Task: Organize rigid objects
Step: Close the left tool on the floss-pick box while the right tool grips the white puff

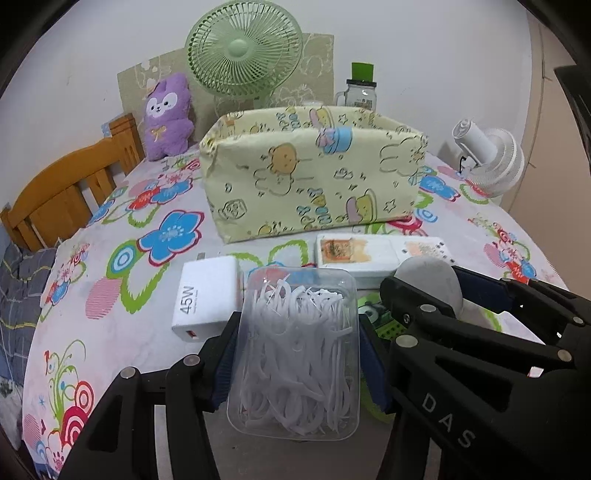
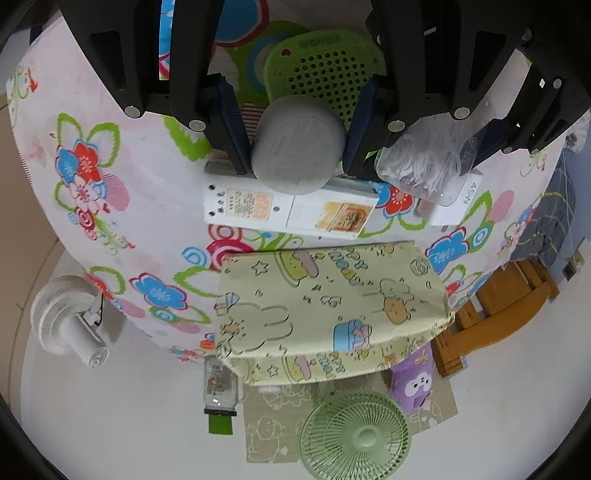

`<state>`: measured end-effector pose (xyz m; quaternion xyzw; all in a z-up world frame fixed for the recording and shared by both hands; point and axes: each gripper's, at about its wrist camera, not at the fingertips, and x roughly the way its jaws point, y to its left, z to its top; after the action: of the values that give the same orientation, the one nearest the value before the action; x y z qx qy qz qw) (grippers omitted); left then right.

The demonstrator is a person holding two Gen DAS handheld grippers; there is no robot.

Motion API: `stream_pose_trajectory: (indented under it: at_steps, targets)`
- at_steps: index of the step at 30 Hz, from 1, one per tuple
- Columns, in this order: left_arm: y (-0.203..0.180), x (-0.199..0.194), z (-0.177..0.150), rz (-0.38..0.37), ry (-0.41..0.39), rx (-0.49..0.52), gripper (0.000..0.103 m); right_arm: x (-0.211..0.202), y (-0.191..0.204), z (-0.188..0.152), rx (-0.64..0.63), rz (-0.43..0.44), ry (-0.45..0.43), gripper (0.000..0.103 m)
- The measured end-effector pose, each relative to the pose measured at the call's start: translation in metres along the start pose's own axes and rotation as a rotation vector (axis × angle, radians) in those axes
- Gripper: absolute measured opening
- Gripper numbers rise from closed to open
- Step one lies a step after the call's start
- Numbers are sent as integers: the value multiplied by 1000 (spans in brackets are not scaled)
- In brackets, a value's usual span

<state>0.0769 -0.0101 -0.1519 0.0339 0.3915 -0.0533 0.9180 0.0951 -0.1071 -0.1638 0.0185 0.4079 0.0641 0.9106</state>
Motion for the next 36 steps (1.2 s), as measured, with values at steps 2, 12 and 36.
stream_pose_trajectory:
  at_steps: [2, 12, 36]
  targets:
    - [-2, -3, 3, 0, -6, -2, 60, -5, -2, 3, 1, -2, -9, 54]
    - [-6, -24, 20, 15, -32, -16, 60, -31, -5, 17, -20, 17, -52, 54]
    - [-12, -55, 71, 55, -79, -82, 60, -77, -17, 69, -92, 37, -109, 54]
